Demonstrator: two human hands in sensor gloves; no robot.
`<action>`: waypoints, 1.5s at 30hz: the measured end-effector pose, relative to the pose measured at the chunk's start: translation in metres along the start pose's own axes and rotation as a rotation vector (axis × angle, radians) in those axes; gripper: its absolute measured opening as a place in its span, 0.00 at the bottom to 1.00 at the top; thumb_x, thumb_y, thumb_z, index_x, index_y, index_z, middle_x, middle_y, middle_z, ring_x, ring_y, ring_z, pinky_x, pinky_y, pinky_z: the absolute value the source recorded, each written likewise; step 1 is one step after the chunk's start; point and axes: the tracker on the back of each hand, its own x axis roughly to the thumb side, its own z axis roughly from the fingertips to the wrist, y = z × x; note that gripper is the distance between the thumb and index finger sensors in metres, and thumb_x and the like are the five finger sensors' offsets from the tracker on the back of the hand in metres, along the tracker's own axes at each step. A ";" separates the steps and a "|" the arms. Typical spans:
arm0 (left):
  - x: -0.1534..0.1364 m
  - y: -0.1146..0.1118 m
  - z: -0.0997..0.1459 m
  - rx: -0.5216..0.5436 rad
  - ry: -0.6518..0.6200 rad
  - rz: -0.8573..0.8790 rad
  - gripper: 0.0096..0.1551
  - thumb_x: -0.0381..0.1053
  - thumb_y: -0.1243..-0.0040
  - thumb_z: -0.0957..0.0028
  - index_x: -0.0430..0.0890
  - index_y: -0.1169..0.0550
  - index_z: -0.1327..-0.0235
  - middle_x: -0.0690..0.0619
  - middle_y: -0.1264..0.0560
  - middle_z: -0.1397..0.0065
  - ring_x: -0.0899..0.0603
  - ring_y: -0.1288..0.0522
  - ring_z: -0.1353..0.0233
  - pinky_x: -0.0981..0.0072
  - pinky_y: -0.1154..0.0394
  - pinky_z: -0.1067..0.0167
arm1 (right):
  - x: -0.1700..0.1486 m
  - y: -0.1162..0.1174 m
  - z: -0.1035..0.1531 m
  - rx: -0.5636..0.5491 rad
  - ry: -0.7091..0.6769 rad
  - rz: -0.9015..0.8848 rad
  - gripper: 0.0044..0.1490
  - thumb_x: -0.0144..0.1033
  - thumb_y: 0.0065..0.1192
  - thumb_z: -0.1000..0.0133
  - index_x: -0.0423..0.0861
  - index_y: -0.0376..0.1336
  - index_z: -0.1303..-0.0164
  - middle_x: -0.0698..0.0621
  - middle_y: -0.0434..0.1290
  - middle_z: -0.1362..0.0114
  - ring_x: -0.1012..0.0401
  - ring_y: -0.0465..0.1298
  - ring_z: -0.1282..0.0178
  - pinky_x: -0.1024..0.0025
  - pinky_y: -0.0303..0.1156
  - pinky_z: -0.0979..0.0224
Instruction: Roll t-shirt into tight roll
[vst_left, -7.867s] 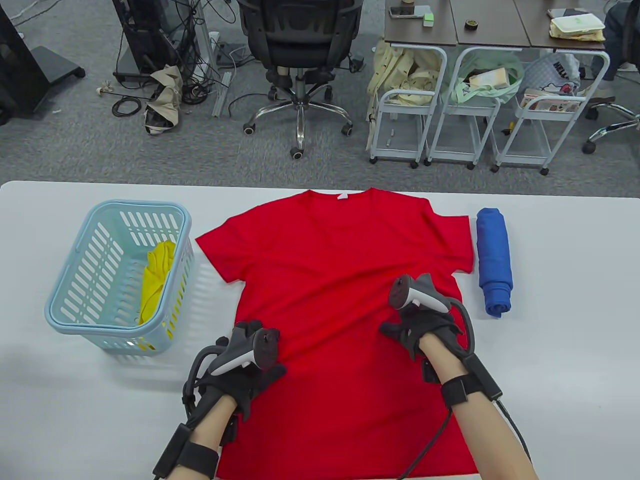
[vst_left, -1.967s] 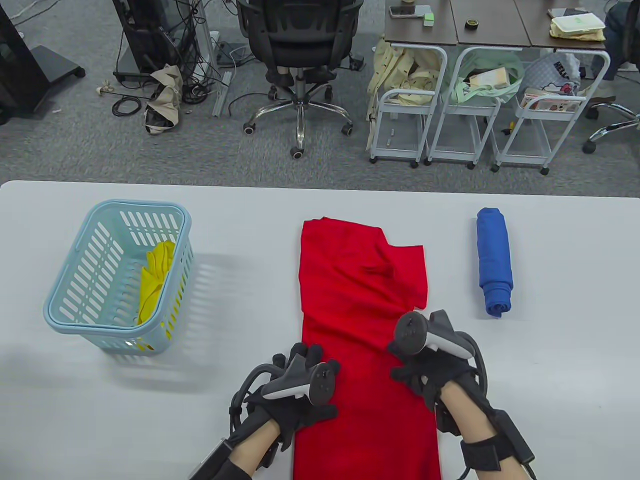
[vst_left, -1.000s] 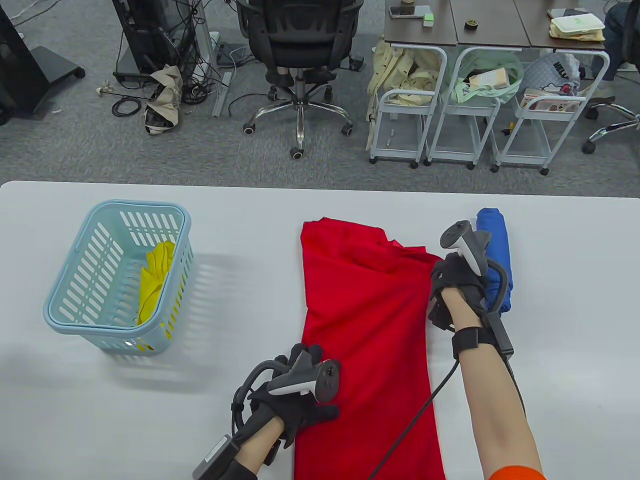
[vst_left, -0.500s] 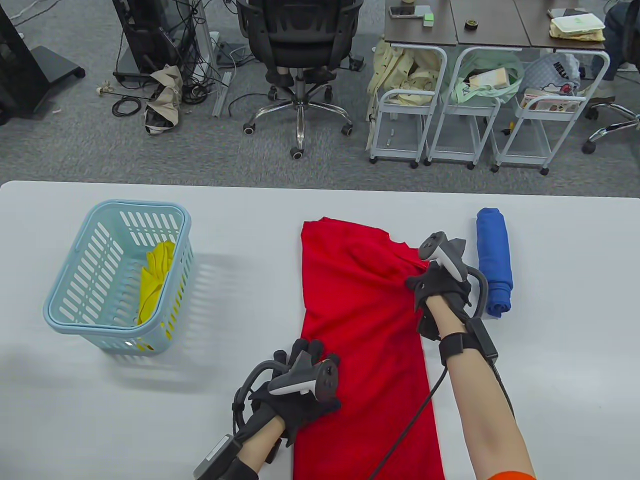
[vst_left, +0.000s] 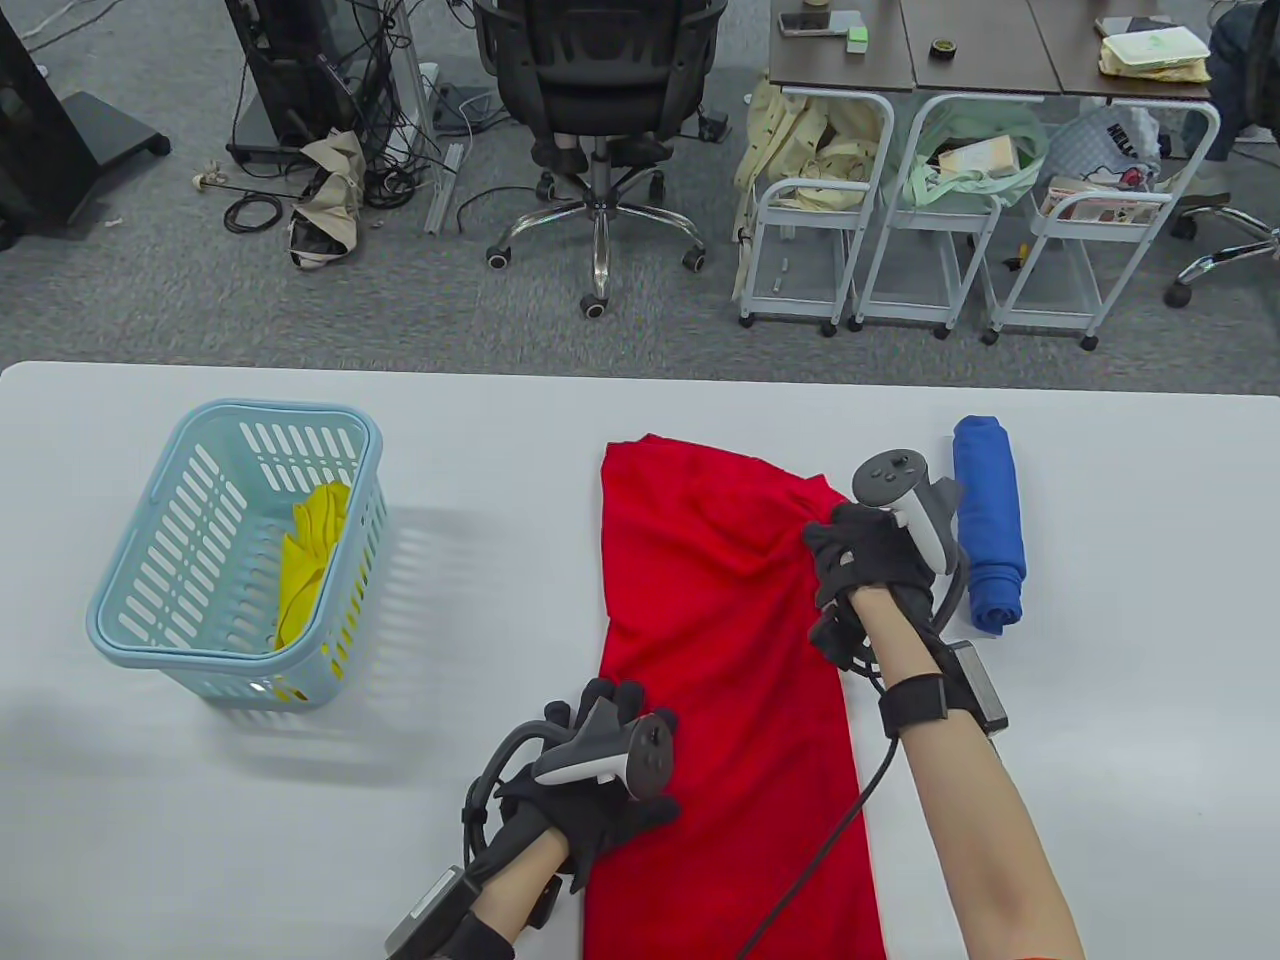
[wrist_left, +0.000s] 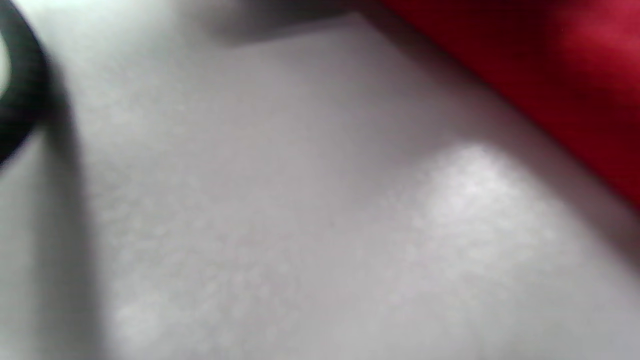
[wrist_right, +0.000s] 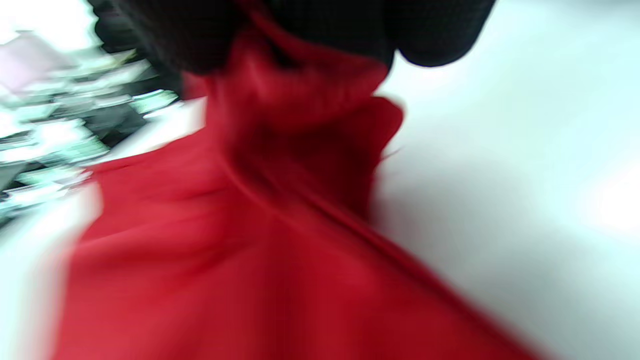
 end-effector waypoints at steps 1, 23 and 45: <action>0.000 0.000 0.000 0.000 0.000 0.001 0.49 0.75 0.80 0.44 0.55 0.78 0.25 0.42 0.83 0.20 0.30 0.79 0.20 0.27 0.68 0.28 | 0.014 0.003 0.010 0.106 -0.032 0.016 0.35 0.53 0.64 0.42 0.44 0.63 0.29 0.42 0.68 0.30 0.54 0.76 0.41 0.48 0.68 0.33; -0.016 0.006 0.003 0.097 0.093 0.002 0.45 0.72 0.78 0.42 0.57 0.72 0.20 0.43 0.75 0.14 0.31 0.71 0.16 0.28 0.62 0.25 | 0.010 0.105 -0.036 0.364 0.103 0.745 0.48 0.60 0.29 0.40 0.57 0.12 0.31 0.48 0.10 0.26 0.44 0.15 0.21 0.39 0.29 0.21; -0.003 0.001 0.003 -0.030 0.018 -0.008 0.52 0.75 0.77 0.44 0.51 0.77 0.24 0.41 0.82 0.19 0.31 0.77 0.19 0.28 0.66 0.26 | -0.042 0.150 0.095 0.387 -0.089 0.936 0.57 0.64 0.31 0.41 0.44 0.14 0.26 0.39 0.15 0.23 0.38 0.20 0.22 0.39 0.33 0.22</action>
